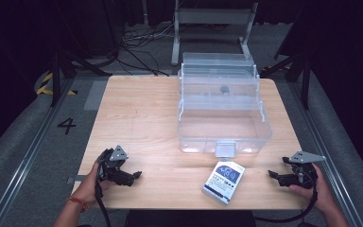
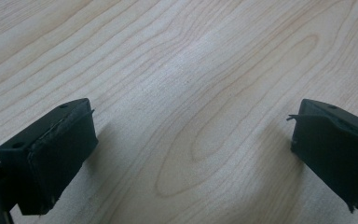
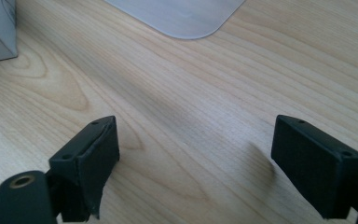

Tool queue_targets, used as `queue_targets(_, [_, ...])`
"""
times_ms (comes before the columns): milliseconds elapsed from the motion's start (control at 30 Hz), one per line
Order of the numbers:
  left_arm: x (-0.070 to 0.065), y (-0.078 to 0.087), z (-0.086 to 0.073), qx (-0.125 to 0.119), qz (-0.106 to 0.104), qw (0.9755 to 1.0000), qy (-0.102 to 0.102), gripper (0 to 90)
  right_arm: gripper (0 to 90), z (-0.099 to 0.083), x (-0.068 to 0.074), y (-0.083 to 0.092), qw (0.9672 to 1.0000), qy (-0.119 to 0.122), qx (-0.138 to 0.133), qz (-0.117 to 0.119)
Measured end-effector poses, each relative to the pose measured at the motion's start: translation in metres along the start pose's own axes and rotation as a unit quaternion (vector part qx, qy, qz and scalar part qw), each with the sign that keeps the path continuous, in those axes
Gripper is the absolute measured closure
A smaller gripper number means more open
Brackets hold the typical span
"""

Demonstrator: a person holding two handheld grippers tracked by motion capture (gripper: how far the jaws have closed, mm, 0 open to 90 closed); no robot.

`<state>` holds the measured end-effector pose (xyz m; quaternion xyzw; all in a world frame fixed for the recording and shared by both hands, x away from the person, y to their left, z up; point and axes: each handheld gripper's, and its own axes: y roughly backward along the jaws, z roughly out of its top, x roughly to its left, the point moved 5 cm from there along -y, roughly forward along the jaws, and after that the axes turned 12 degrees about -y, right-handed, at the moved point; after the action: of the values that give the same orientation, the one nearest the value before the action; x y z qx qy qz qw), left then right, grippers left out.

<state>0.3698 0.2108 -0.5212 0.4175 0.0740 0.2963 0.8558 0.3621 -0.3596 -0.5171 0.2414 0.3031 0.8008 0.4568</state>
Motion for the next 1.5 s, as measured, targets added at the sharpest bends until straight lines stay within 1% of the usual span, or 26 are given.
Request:
queue_targets(33, [-0.001,0.0,0.0,0.002,0.006,1.0,0.003,0.3,16.8,0.001,0.003,0.0,1.0,0.004,0.007,0.004])
queue_targets(67, [-0.002,0.0,0.0,0.001,0.009,0.9999,0.007,0.4,17.5,0.001,0.008,0.0,0.9997,0.02,0.013,0.009])
queue_targets(133, [-0.003,0.002,-0.001,0.0,0.014,0.9999,0.007,1.4,19.1,0.002,0.017,0.0,0.9988,0.039,0.022,0.019])
queue_targets(200, [-0.005,0.002,-0.001,-0.005,0.01,0.9999,0.008,2.2,18.1,0.003,0.029,0.0,0.9973,0.056,0.033,0.034])
queue_targets(267, [-0.005,0.002,-0.002,-0.002,0.009,0.9999,0.005,2.1,18.3,0.005,0.044,-0.001,0.9946,0.084,0.043,0.044])
queue_targets(333, [-0.005,0.002,-0.001,-0.002,0.012,0.9998,0.012,0.8,18.0,0.008,0.059,-0.002,0.9924,0.101,0.043,0.055])
queue_targets(433, [-0.005,0.002,-0.001,0.001,0.015,0.9998,0.013,0.5,18.5,0.014,0.08,-0.004,0.9891,0.116,0.041,0.08])
queue_targets(600, [-0.005,0.002,-0.001,0.002,0.021,0.9996,0.019,0.4,19.1,0.019,0.105,-0.011,0.9832,0.149,0.046,0.095])
queue_targets(700, [-0.005,0.003,-0.002,0.002,0.022,0.9996,0.017,0.6,19.1,0.02,0.118,-0.016,0.9807,0.157,0.05,0.105])
queue_targets(733, [-0.006,0.003,-0.002,0.003,0.021,0.9996,0.02,0.5,17.9,0.021,0.123,-0.019,0.9797,0.157,0.054,0.113])
queue_targets(833, [-0.006,0.002,-0.002,0.003,0.021,0.9995,0.023,0.4,17.8,0.021,0.127,-0.022,0.9785,0.165,0.055,0.11])
queue_targets(867, [-0.005,0.003,-0.002,0.006,0.024,0.9995,0.02,0.3,18.0,0.022,0.13,-0.023,0.9789,0.163,0.053,0.111])
queue_targets(933, [-0.007,0.003,-0.001,0.014,0.018,0.9993,0.029,0.2,18.8,0.023,0.136,-0.024,0.9777,0.167,0.052,0.115])
queue_targets(1000, [-0.009,0.004,0.001,0.026,0.024,0.9987,0.037,0.2,19.2,0.024,0.14,-0.024,0.977,0.171,0.052,0.117])
queue_targets(1033, [-0.01,0.004,0.002,0.032,0.02,0.9989,0.028,0.3,20.0,0.024,0.142,-0.024,0.9762,0.173,0.05,0.121])
queue_targets(1100, [-0.016,0.005,0.005,0.045,-0.002,0.9989,0.012,0.5,20.8,0.024,0.145,-0.024,0.9756,0.178,0.049,0.119])
queue_targets(1133, [-0.017,0.005,0.007,0.046,-0.007,0.9989,0.011,2.6,20.8,0.025,0.147,-0.024,0.9755,0.178,0.05,0.118])
queue_targets(1200, [-0.023,0.006,0.013,0.053,-0.011,0.9985,0.007,11.0,20.8,0.026,0.15,-0.025,0.975,0.181,0.05,0.118])
queue_targets(1233, [-0.025,0.007,0.017,0.056,-0.023,0.9982,-0.001,18.4,20.5,0.026,0.152,-0.025,0.9746,0.184,0.049,0.117])
queue_targets(1267, [-0.028,0.009,0.02,0.052,-0.035,0.998,-0.003,21.7,20.0,0.026,0.153,-0.025,0.9751,0.181,0.048,0.118])
queue_targets(1300, [-0.031,0.01,0.024,0.046,-0.044,0.9979,-0.005,18.7,19.7,0.027,0.154,-0.026,0.9761,0.175,0.05,0.118])
queue_targets(1333, [-0.035,0.012,0.029,0.038,-0.046,0.9981,-0.015,13.9,19.5,0.027,0.155,-0.026,0.9766,0.172,0.052,0.119])
queue_targets(1400, [-0.039,0.013,0.033,0.033,-0.046,0.9982,-0.017,19.1,19.4,0.028,0.157,-0.027,0.977,0.169,0.051,0.119])
queue_targets(1433, [-0.047,0.013,0.039,0.035,-0.043,0.9978,-0.036,15.5,19.5,0.029,0.16,-0.028,0.9776,0.168,0.05,0.117])
queue_targets(1467, [-0.047,0.013,0.039,0.035,-0.043,0.9978,-0.036,15.7,19.5,0.029,0.16,-0.028,0.9776,0.168,0.05,0.117])
queue_targets(1500, [-0.051,0.013,0.042,0.032,-0.048,0.9973,-0.044,15.7,19.5,0.029,0.163,-0.028,0.9774,0.168,0.048,0.119])
